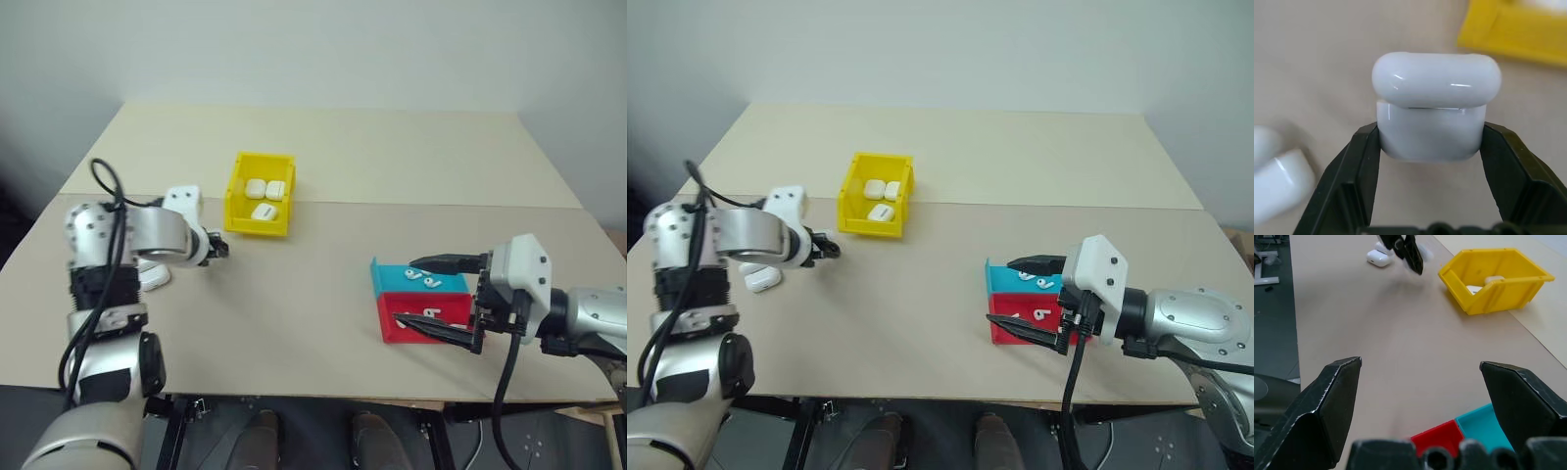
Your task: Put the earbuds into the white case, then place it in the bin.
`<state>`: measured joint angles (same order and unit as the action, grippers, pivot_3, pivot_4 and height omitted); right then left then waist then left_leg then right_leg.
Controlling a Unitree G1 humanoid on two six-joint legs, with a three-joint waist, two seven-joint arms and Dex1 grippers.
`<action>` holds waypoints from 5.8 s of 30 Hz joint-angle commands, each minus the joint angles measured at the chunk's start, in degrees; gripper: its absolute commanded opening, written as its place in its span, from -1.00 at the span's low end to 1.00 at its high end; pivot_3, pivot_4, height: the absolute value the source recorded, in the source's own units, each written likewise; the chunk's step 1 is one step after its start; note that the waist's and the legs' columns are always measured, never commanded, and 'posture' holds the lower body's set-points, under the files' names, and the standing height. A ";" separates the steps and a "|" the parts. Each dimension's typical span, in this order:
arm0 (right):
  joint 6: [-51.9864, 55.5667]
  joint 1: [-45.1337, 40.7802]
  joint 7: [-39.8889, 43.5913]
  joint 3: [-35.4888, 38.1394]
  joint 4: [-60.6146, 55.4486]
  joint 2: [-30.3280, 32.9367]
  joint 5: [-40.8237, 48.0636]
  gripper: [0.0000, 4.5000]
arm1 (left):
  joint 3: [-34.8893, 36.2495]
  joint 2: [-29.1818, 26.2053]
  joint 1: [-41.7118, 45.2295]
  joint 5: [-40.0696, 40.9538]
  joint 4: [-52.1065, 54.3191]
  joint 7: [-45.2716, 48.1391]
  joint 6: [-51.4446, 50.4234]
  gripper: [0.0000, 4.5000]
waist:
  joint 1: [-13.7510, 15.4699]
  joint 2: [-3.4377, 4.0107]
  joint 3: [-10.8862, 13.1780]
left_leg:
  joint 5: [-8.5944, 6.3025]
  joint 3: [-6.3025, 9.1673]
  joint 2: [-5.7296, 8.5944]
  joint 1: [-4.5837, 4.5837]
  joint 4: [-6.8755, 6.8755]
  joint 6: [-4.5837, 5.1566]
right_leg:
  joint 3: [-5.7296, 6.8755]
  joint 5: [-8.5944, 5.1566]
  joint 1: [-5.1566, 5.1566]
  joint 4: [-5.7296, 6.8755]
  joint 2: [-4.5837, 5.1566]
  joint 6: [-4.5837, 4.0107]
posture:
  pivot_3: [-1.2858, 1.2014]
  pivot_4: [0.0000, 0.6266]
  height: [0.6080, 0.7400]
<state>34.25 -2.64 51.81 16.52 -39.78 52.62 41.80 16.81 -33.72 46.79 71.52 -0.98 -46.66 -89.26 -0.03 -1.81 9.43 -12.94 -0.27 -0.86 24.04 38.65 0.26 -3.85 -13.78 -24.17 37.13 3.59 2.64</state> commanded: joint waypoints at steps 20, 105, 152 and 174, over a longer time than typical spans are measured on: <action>-2.08 0.16 0.74 0.91 0.88 0.21 -1.18 1.00 | -4.65 1.92 -18.05 -20.10 22.67 78.37 57.45 0.23 | 0.15 0.02 -0.01 | -0.01 -0.56 -0.07 -0.16 -0.02 0.07 | 0.00 0.00 0.24 -0.18 -0.12 -0.03 | 0.03 -0.52 1.00; -37.70 -39.69 35.59 -46.72 34.67 1.02 -54.26 0.04 | -15.68 11.65 -19.51 -24.23 21.25 109.03 68.67 0.23 | -0.77 0.07 -0.02 | -0.12 -0.27 -0.18 -0.20 0.13 0.25 | -0.04 -0.03 0.16 -0.05 -0.16 -0.04 | 0.03 -0.52 1.00; -26.06 -32.07 33.18 -36.63 28.77 -1.34 -48.43 -0.71 | -15.24 9.57 -21.23 -23.93 24.02 106.67 68.42 0.23 | -0.60 0.09 -0.02 | -0.12 -0.22 -0.18 -0.27 0.12 0.25 | -0.02 -0.02 0.25 -0.05 -0.16 -0.05 | 0.03 -0.52 1.00; 17.97 -26.77 -17.80 8.61 0.25 -21.05 22.96 -0.71 | -17.41 11.21 -14.41 -23.85 15.14 113.63 67.16 0.23 | -0.85 0.10 -0.01 | -0.15 -0.08 -0.18 -0.59 0.02 0.29 | 0.08 -0.05 0.74 -0.26 -0.19 -0.03 | 0.03 -0.52 1.00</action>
<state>52.45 -28.47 36.76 25.21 -37.27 31.70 60.78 -0.33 -22.74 31.07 47.32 13.82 66.37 -22.10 -0.88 -1.71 9.42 -13.09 -0.34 -1.04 23.45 38.67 0.56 -3.78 -13.83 -23.42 36.86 3.40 2.61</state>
